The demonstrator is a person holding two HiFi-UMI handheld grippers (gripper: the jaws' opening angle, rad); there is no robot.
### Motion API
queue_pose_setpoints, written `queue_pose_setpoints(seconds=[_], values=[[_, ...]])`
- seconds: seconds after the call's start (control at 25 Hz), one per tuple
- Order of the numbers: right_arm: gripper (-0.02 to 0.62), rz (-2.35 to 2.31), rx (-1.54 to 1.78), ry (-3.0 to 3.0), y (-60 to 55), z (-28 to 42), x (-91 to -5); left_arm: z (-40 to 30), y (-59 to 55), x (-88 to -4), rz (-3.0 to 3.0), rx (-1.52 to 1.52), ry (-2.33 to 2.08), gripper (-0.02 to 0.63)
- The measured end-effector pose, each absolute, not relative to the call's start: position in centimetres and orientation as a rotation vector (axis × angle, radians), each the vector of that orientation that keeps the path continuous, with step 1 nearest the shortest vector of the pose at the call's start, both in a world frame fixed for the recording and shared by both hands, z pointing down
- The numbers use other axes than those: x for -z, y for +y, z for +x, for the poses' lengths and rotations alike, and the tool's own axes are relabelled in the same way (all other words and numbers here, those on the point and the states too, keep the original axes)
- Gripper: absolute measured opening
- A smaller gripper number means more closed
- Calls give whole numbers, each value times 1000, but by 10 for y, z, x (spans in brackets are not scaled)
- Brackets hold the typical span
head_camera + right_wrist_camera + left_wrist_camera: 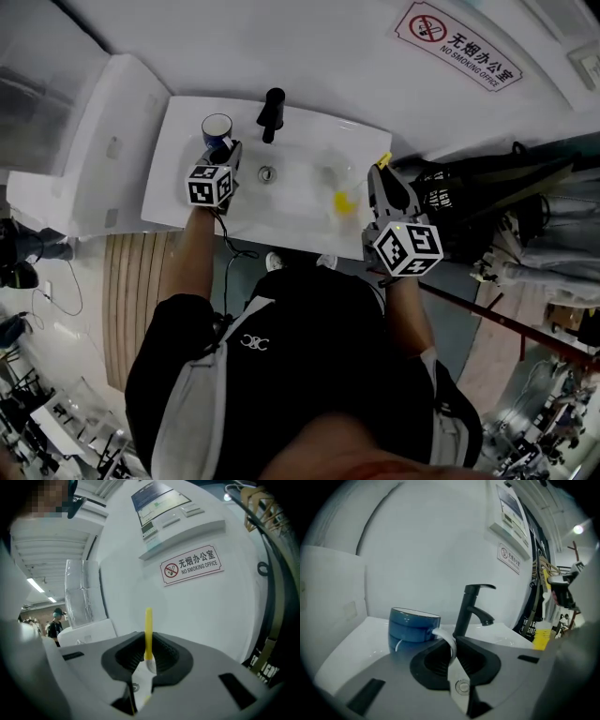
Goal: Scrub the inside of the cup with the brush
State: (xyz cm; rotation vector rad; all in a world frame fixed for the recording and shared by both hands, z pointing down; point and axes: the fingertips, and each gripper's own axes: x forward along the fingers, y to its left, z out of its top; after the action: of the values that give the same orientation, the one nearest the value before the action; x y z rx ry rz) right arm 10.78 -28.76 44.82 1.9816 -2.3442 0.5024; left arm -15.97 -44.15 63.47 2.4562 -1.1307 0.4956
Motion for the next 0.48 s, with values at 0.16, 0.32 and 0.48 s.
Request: queue_pose_setpoints(seconds=[0.16, 0.32, 0.48], values=[[49, 1933, -487, -2395, -290, 102, -446, -164, -401, -624, 2488, -526, -1082, 46], [49, 1888, -498, -2458, -291, 98, -444, -154, -361, -614, 2509, -525, -1014, 46], [49, 1864, -540, -2509, -291, 100, -441, -125, -322, -603, 2553, -485, -923, 46]])
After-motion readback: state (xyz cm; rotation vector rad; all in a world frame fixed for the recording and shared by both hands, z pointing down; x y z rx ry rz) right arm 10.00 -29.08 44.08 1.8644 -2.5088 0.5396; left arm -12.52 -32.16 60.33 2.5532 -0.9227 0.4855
